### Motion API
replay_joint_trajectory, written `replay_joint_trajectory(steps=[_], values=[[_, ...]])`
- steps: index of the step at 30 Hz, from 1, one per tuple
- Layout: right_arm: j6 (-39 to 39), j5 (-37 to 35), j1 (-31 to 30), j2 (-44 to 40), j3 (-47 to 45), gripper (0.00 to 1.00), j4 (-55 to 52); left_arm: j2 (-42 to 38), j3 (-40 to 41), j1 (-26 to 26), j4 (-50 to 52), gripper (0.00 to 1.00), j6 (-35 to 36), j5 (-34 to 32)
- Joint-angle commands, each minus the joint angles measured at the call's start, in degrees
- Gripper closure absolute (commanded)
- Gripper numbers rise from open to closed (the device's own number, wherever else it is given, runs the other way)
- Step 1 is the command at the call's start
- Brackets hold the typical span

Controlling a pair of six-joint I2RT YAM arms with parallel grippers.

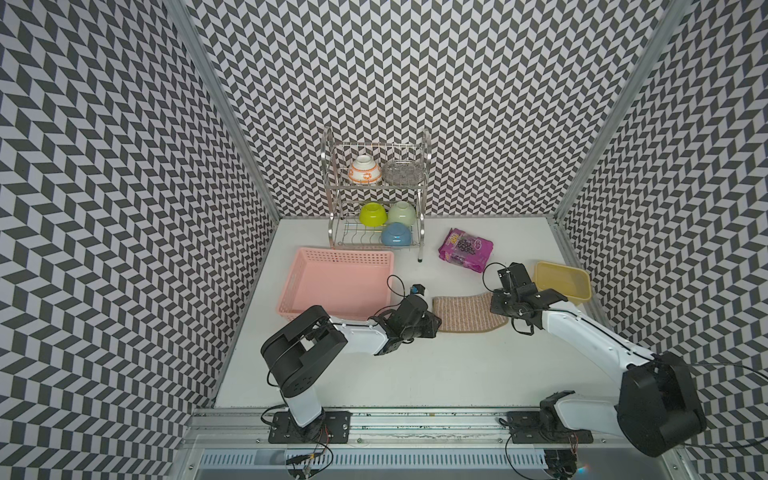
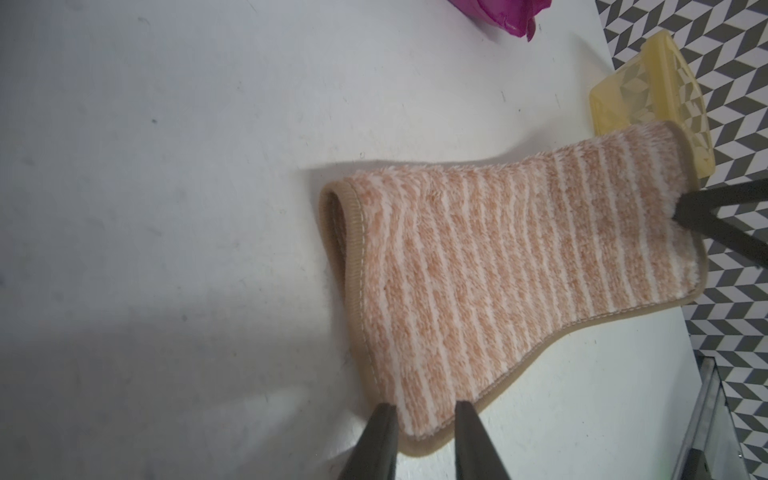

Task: Fold the square dishcloth
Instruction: Fold the cleaning item at the center of the board.

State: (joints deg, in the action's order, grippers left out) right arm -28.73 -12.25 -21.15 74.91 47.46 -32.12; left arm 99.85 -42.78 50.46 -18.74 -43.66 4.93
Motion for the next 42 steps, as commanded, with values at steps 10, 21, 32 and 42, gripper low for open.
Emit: replay_joint_trajectory(steps=[10, 21, 32, 42], values=[[-4.66, 9.31, -8.18, 3.05, 3.09, 1.00, 5.07, 3.11, 2.26, -1.17, -6.43, 0.85, -1.94, 2.28], [-4.42, 0.99, -8.29, 4.87, 6.49, 1.00, 1.07, -5.04, 2.12, -1.31, 0.74, 0.76, 1.80, -4.31], [-1.52, -4.09, -2.17, 3.46, 6.09, 1.00, -1.67, -4.22, 1.62, -1.67, 2.61, 0.70, 1.91, -4.79], [0.95, -2.96, 2.22, 2.13, 4.15, 1.00, -1.28, 0.38, 0.45, -1.75, -3.02, 0.70, 0.04, 0.22]])
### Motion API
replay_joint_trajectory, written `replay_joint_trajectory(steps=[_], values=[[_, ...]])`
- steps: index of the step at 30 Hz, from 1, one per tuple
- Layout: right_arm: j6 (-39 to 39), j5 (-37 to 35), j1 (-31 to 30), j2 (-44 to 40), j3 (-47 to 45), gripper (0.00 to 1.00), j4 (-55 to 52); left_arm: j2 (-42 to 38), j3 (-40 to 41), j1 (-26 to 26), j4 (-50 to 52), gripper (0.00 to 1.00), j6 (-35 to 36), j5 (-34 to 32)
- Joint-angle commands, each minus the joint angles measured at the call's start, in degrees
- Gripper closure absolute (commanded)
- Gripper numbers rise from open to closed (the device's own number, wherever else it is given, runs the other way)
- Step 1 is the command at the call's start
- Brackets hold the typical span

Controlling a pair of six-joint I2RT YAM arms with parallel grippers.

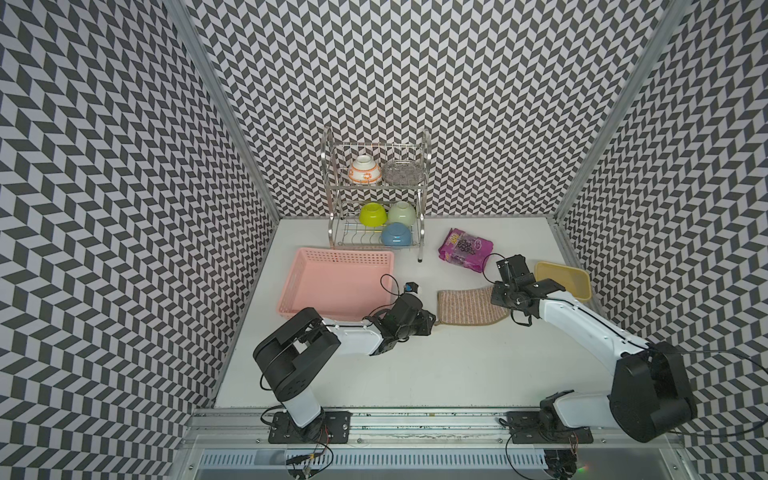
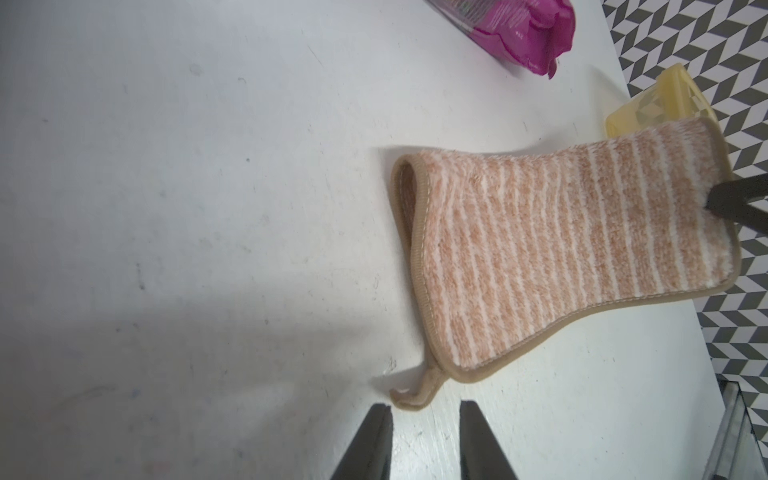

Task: Fold the square dishcloth
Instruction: Fold the cleaning item at the center of the board.

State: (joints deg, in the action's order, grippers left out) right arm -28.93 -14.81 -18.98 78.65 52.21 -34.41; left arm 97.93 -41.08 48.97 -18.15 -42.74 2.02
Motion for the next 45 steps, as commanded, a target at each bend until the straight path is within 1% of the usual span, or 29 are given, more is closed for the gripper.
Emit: replay_joint_trajectory(steps=[1, 5, 13, 15, 20, 25, 30, 34, 45], values=[[1.08, -0.20, -0.01, -1.53, -0.56, 1.00, 1.02, 3.37, -1.53, -0.28, -4.86, 0.71, -1.54, 4.24], [0.93, 0.74, -0.17, -1.30, -0.53, 1.00, 1.22, 6.54, -3.17, -0.60, -7.11, 0.73, -3.10, 5.51], [0.93, 1.80, -0.65, -1.61, -0.12, 1.00, 1.34, 8.11, -3.73, -1.93, -7.53, 0.72, -3.31, 5.77], [0.82, 2.19, -1.07, -1.72, 0.29, 1.00, 1.30, 8.50, -3.53, -1.89, -7.66, 0.75, -3.31, 5.99], [0.15, 4.62, -3.91, -0.96, 1.68, 1.00, 1.89, 9.26, -3.39, -1.89, -8.64, 0.87, -3.40, 6.89], [-1.10, 8.72, -6.69, 1.58, 2.32, 1.00, 4.25, 9.94, -2.69, -1.75, -11.20, 0.93, -4.20, 8.83], [-1.91, 12.70, -8.62, 5.00, 2.79, 1.00, 7.14, 10.08, -2.13, -0.96, -11.90, 0.95, -4.39, 8.81], [-2.74, 14.42, -10.11, 7.26, 3.44, 1.00, 8.82, 10.33, -1.47, -0.30, -13.25, 0.96, -4.83, 8.25], [-3.42, 18.54, -10.71, 13.03, 5.11, 1.00, 12.13, 11.70, -1.15, 0.41, -15.32, 0.97, -5.13, 6.76]])
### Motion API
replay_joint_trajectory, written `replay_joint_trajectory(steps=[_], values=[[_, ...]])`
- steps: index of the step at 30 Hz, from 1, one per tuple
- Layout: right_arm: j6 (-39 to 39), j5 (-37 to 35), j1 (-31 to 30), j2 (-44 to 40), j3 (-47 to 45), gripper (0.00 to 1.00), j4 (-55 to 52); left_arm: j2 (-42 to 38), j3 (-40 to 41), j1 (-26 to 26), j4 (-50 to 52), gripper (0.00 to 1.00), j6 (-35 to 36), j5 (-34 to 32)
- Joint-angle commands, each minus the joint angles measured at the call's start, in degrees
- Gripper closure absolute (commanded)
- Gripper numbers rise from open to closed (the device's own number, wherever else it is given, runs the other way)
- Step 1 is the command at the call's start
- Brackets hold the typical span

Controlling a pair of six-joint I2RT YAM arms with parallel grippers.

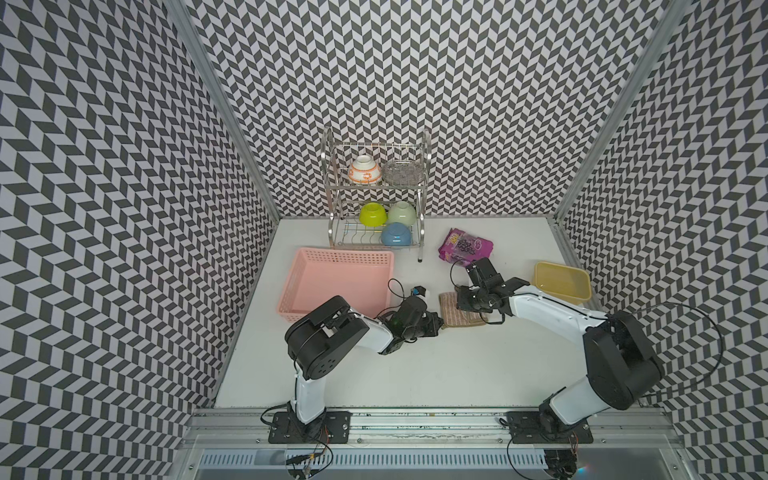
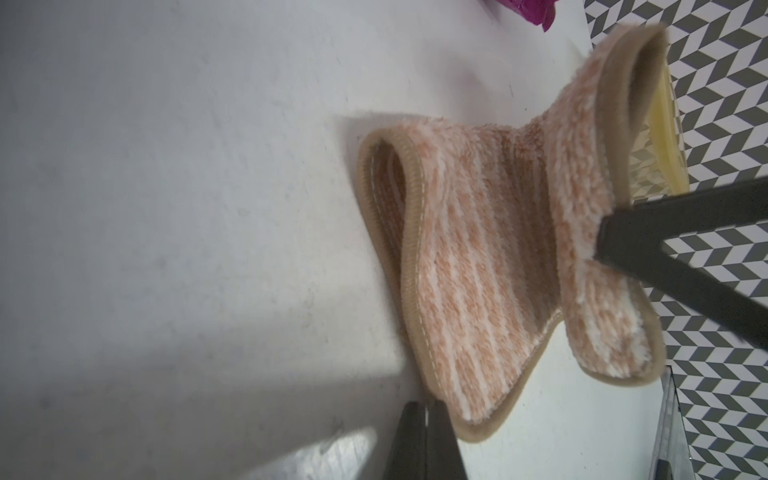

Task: Fold the square dishcloth
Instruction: Fold the cleaning item at the center of the board.

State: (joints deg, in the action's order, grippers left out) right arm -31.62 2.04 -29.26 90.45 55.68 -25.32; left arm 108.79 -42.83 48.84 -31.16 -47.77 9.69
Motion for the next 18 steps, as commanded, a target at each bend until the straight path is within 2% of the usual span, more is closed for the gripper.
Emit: replay_joint_trajectory(steps=[1, 18], values=[[-0.75, 1.87, -0.46, 1.69, 1.78, 1.00, 3.19, 0.93, 0.65, 0.55, -2.47, 0.97, -0.08, -1.03], [-1.51, 5.06, -0.99, 4.60, 2.51, 1.00, 4.52, 1.97, 0.38, 1.88, -3.34, 0.97, -0.18, -1.18]])
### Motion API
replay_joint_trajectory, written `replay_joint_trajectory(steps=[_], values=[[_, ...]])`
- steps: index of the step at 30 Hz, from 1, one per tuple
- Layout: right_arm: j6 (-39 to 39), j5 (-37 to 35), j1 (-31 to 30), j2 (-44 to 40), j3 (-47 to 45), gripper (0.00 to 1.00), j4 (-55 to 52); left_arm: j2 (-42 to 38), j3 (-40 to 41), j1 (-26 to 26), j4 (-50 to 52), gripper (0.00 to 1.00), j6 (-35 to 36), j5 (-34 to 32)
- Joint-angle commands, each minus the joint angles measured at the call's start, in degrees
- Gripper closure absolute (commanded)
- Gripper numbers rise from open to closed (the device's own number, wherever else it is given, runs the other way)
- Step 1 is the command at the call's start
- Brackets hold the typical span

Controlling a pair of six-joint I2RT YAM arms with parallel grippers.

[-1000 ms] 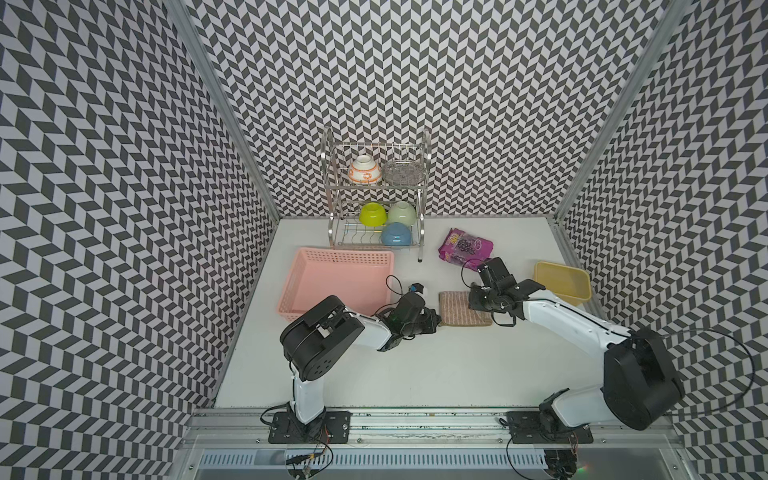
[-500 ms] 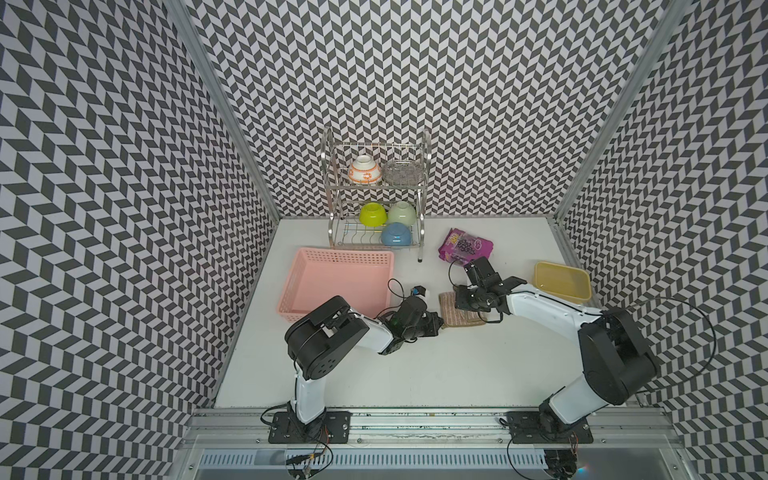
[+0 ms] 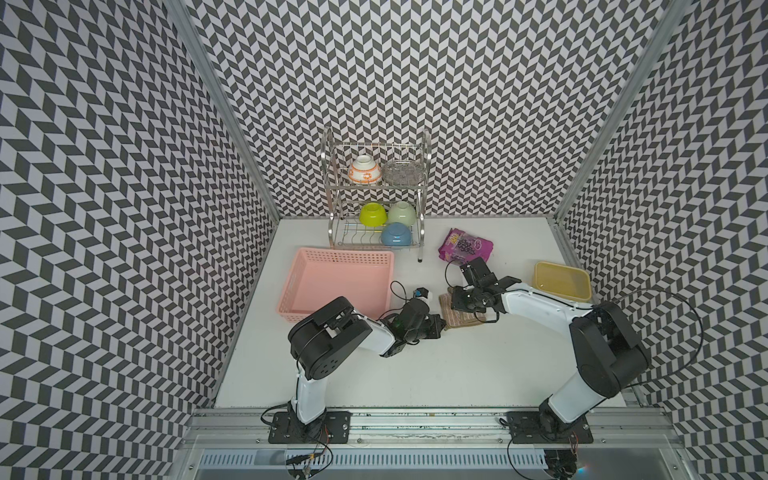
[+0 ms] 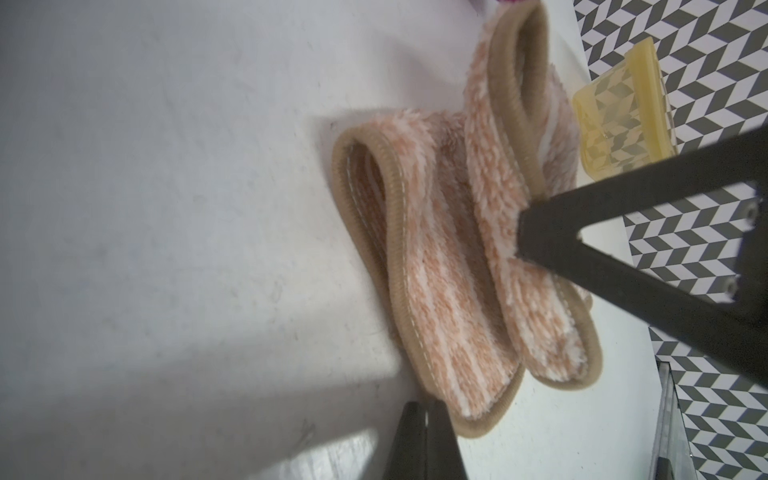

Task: Fold the square dishcloth
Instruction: Fold the cleaning item at the center of the board.

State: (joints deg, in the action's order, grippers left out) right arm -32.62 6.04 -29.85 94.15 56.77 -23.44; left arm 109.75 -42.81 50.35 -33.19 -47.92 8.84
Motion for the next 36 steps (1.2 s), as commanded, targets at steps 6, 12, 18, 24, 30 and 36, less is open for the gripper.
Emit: replay_joint_trajectory(steps=[6, 12, 18, 24, 30, 36], values=[[-0.52, 1.17, -0.41, 1.93, 1.55, 1.00, 2.88, 1.15, 0.36, 0.38, -1.43, 0.97, 0.04, -0.36], [-0.65, 1.55, -0.52, 3.15, 1.53, 1.00, 3.34, 1.38, 0.33, 0.44, -1.36, 0.97, 0.12, -0.30], [-0.84, 1.91, -0.56, 3.39, 1.37, 1.00, 3.72, 1.60, 0.25, 0.40, -1.35, 0.97, 0.04, -0.15], [-1.02, 2.81, -0.78, 3.76, 1.38, 1.00, 4.28, 1.71, 0.11, 0.43, -1.35, 0.97, 0.12, -0.20], [-0.87, 2.24, -0.92, 4.36, 1.59, 1.00, 4.06, 1.78, 0.06, 0.45, -1.23, 0.97, 0.11, -0.23], [-0.80, 3.47, -1.07, 4.43, 0.74, 0.90, 4.58, 1.70, 0.18, 0.41, -1.10, 0.97, 0.11, -0.24]])
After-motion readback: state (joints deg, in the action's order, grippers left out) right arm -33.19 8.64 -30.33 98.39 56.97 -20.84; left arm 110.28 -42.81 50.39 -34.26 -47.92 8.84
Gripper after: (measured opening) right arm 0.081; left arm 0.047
